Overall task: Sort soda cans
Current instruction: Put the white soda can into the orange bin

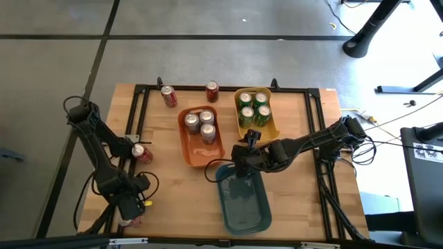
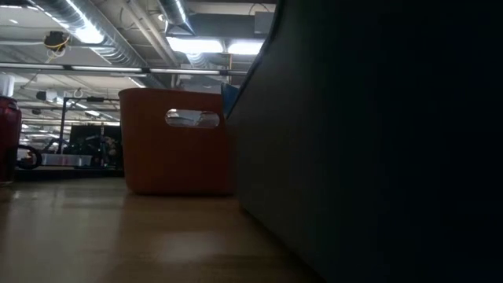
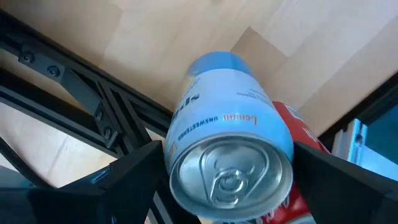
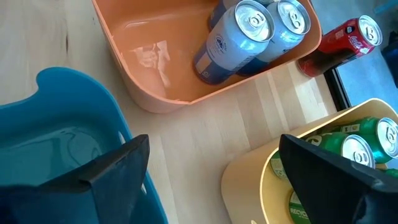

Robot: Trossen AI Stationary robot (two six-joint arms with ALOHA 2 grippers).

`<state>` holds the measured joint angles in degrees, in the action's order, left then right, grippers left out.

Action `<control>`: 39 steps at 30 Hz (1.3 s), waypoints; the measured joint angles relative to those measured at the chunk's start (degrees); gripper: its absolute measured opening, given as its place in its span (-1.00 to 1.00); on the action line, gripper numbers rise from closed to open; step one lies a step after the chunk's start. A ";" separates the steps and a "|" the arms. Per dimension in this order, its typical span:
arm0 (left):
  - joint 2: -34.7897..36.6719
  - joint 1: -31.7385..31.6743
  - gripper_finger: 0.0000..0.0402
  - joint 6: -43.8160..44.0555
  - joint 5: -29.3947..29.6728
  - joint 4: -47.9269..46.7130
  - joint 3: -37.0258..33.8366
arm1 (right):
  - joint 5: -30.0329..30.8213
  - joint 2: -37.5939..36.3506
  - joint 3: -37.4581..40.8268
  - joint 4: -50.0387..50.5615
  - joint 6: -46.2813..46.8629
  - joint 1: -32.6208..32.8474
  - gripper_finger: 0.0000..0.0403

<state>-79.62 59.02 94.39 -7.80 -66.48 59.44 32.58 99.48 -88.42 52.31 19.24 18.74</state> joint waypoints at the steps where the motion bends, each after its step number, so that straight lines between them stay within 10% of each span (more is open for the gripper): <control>1: -0.51 0.00 0.66 -0.05 0.06 0.00 0.00 | 0.00 0.00 0.00 -0.02 0.00 0.00 0.78; 29: -4.38 -7.00 0.45 -16.77 0.90 -12.80 6.90 | 0.00 0.02 0.00 0.13 -0.22 0.00 0.78; 39: -4.38 -16.18 0.45 -29.19 13.53 -22.48 20.68 | -0.09 0.02 0.00 2.82 0.86 0.04 0.78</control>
<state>-84.01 42.84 65.20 5.73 -88.95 80.12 32.49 99.50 -88.42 55.14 20.11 18.79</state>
